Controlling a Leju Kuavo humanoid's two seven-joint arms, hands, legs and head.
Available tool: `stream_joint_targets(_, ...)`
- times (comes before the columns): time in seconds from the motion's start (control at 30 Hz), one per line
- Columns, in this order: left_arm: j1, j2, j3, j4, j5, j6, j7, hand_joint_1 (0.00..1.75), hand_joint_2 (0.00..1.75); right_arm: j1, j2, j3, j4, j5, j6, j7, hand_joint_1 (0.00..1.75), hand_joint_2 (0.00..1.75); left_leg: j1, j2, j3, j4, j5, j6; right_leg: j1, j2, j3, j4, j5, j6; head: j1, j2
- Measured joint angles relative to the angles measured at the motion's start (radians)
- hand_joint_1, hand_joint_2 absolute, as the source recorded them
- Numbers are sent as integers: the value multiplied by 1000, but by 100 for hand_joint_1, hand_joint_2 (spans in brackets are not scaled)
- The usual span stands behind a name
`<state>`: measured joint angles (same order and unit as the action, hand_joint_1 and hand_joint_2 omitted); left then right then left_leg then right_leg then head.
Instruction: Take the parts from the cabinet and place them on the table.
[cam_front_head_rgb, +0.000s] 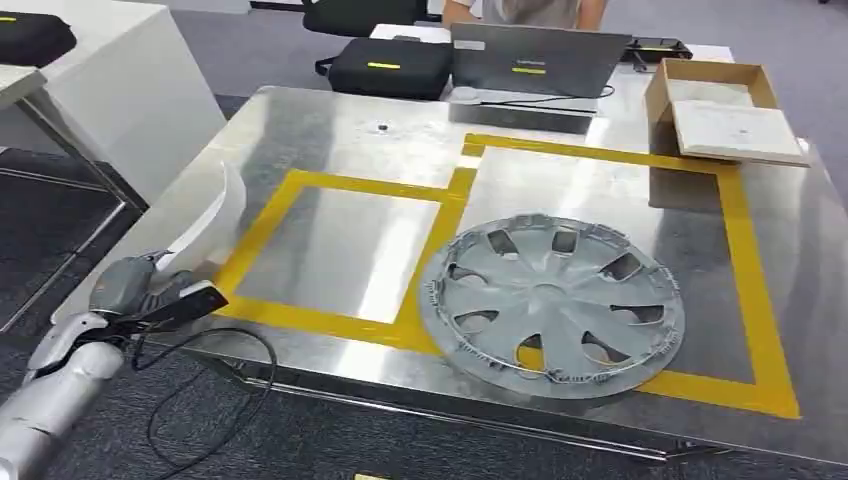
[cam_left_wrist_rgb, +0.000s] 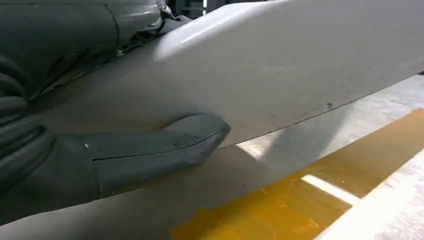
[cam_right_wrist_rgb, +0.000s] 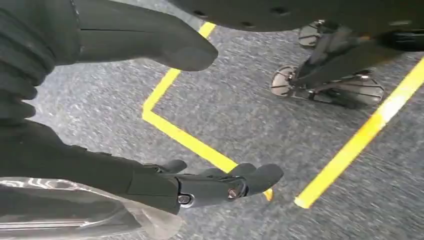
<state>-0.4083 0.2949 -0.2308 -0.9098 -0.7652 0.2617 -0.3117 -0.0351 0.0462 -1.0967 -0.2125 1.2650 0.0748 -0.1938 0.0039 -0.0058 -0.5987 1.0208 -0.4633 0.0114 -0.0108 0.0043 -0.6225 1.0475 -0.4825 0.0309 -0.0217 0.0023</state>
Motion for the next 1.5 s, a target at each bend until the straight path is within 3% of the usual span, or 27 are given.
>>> stream_joint_targets(0.03, -9, 6, 0, 16, 0, 1, 0, 175, 175, -3, 0, 0, 0, 0, 1, 0, 0, 175, -4, -3, -5, 10, -3, -6, 0, 3, 15, -20, -4, -5, -1, 0)
stream_joint_targets(0.13, -19, 14, 0, 41, -2, 3, -1, 175, 175, 0, 0, 0, 0, 1, 2, 0, 0, 175, -1, -3, 0, 2, 0, -18, 5, 4, 15, -15, -3, -20, 0, 0)
stream_joint_targets(0.2, -23, 19, -1, 49, -29, 5, 8, 175, 175, 0, 0, 0, 0, 3, 2, 0, 0, 175, 0, -1, -6, 24, -23, -31, -3, 2, 23, -22, 0, -32, -3, 0)
stream_joint_targets(0.3, -46, 33, -18, 81, -120, 23, 26, 175, 175, -2, -1, 0, 0, 14, 2, 0, 0, 175, 4, 0, -103, 237, -124, -42, 0, 1, 25, -21, -3, -41, -7, 0)
stream_joint_targets(0.33, -51, 34, -28, 95, -139, 32, 19, 0, 175, -2, -3, 0, 0, 17, 2, -1, 0, 0, 4, 0, -131, 293, -137, -42, 0, 1, 26, -21, -4, -42, -7, 0)
stream_joint_targets(0.37, -54, 32, -33, 107, -147, 45, 11, 0, 175, -2, -4, 0, 0, 21, 3, -1, 0, 0, 4, 0, -135, 301, -128, -42, 0, 1, 28, -21, -5, -42, -7, 0)
stream_joint_targets(0.43, -64, 27, -42, 118, -148, 71, -4, 0, 175, -3, -5, 0, 0, 26, 3, -2, 0, 0, 5, 0, -100, 217, -62, -37, 0, 2, 31, -21, -6, -41, -7, 0)
stream_joint_targets(0.47, -74, 21, -45, 122, -140, 92, -20, 0, 0, -4, -5, 0, 0, 29, 3, -4, 0, 0, 4, 0, -54, 115, -5, -31, 0, 2, 34, -21, -7, -39, -6, 0)
stream_joint_targets(0.5, -81, 16, -46, 122, -123, 108, -37, 0, 0, -4, -5, 0, 0, 31, 5, -4, 0, 0, 3, 0, -19, 35, 19, -24, 0, 2, 35, -22, -9, -37, -7, 0)
stream_joint_targets(0.53, -86, 7, -46, 122, -101, 123, -57, 0, 0, -6, -5, 0, 0, 32, 5, -5, 0, 0, -4, 1, -7, 16, 6, -23, 5, 3, 32, -19, -11, -31, -6, 0)
stream_joint_targets(0.67, -64, -48, -44, 82, -6, 147, -111, 0, 0, -9, -5, 0, 0, 35, 5, -5, 0, 0, -5, -1, -2, -4, 4, -3, 2, 1, 35, -27, -10, -6, -5, 0)
stream_joint_targets(0.7, -59, -69, -43, 61, 24, 144, -119, 0, 0, -9, -5, 0, 0, 37, 5, -5, 0, 0, 0, 1, 5, -9, 8, 5, 1, 1, 20, -10, -27, -3, -5, 0)
stream_joint_targets(0.73, -59, -87, -41, 44, 44, 142, -125, 0, 0, -10, -5, 0, 0, 37, 5, -6, 0, 0, 0, 1, 4, -10, 8, 13, 1, 1, -2, 40, -59, -1, -1, 0)
stream_joint_targets(0.8, -50, -111, -41, 22, 54, 139, -128, 0, 0, -12, -4, 1, 0, 39, 6, -6, 0, 0, -2, 1, 4, -9, 7, 16, 0, 1, -77, 195, -125, 2, 2, 0)
stream_joint_targets(0.83, -45, -118, -41, 16, 56, 139, -129, 0, 0, -11, -4, 1, 0, 39, 6, -6, 0, 0, -3, 1, 4, -9, 6, 17, 0, 1, -112, 260, -145, 5, 3, 0)
stream_joint_targets(0.87, -38, -127, -41, 10, 57, 135, -129, 0, 0, -9, -4, 1, 0, 39, 6, -6, 0, 0, -3, 2, 5, -8, 5, 18, 0, 1, -130, 285, -139, 6, 3, 0)
stream_joint_targets(0.9, -33, -131, -40, 4, 59, 135, -129, 0, 0, -8, -5, 0, 0, 39, 6, -5, 0, 0, -3, 2, 6, -8, 4, 18, 0, 1, -119, 257, -109, 7, 3, 0)
stream_joint_targets(1.0, -31, -142, -40, -13, 63, 132, -129, 0, 0, -8, -5, 0, 0, 40, 5, -6, 0, 0, 0, 0, 11, -3, -3, 9, -3, -1, -1, 9, 14, 5, 5, 0)
stream_joint_targets(1.03, -31, -142, -39, -17, 63, 132, -129, 0, 0, -11, -5, 1, 0, 40, 6, -6, 0, 0, -8, -2, 7, 2, -8, 2, 1, 0, 25, -21, -6, 4, 6, 0)
stream_joint_targets(1.13, -29, -143, -37, -23, 64, 132, -129, 0, 0, -8, -5, 0, 0, 40, 6, -6, 0, 0, -5, -2, 9, -2, -2, -9, 4, 1, 24, -22, -2, -10, 5, 0)
stream_joint_targets(1.2, -27, -145, -36, -31, 64, 132, -129, 0, 0, -10, -5, 1, 0, 40, 6, -6, 0, 0, -4, -2, 7, 9, -17, -21, -4, 0, 28, -29, 4, -24, 5, 0)
stream_joint_targets(1.23, -30, -145, -36, -32, 64, 132, -129, 0, 0, -11, -5, 1, 0, 40, 6, -6, 0, 0, -4, -1, -6, 44, -42, -26, -4, 0, 30, -29, 2, -30, -2, 0)
stream_joint_targets(1.3, -28, -145, -33, -33, 88, 126, -138, 0, 0, -9, -5, 0, 0, 40, 6, -6, 0, 0, 1, -1, -76, 200, -116, -34, -4, 0, 31, -29, 1, -36, -1, 0)
stream_joint_targets(1.33, -18, -152, -30, -39, 121, 115, -154, 0, 0, -9, -5, 0, 0, 40, 5, -6, 0, 0, 2, -1, -112, 273, -142, -36, -3, 0, 31, -28, 0, -36, -2, 0)
stream_joint_targets(1.37, -6, -159, -25, -52, 159, 101, -169, 0, 0, -9, -5, 0, 0, 40, 5, -6, 0, 0, 2, -1, -129, 308, -145, -36, -3, 1, 32, -28, 0, -36, -2, 0)
stream_joint_targets(1.43, 19, -186, -16, -107, 254, 59, -182, 0, 0, -10, -5, 0, 0, 41, 4, -6, 0, 0, 2, -1, -103, 241, -83, -32, -3, 1, 35, -28, -1, -35, -2, 0)
stream_joint_targets(1.5, 39, -212, -15, -181, 352, 18, -180, 0, 0, -9, -2, -1, 0, 41, 3, -8, 0, 0, 1, 0, -26, 72, 4, -21, -3, 0, 40, -28, -4, -31, -2, 0)
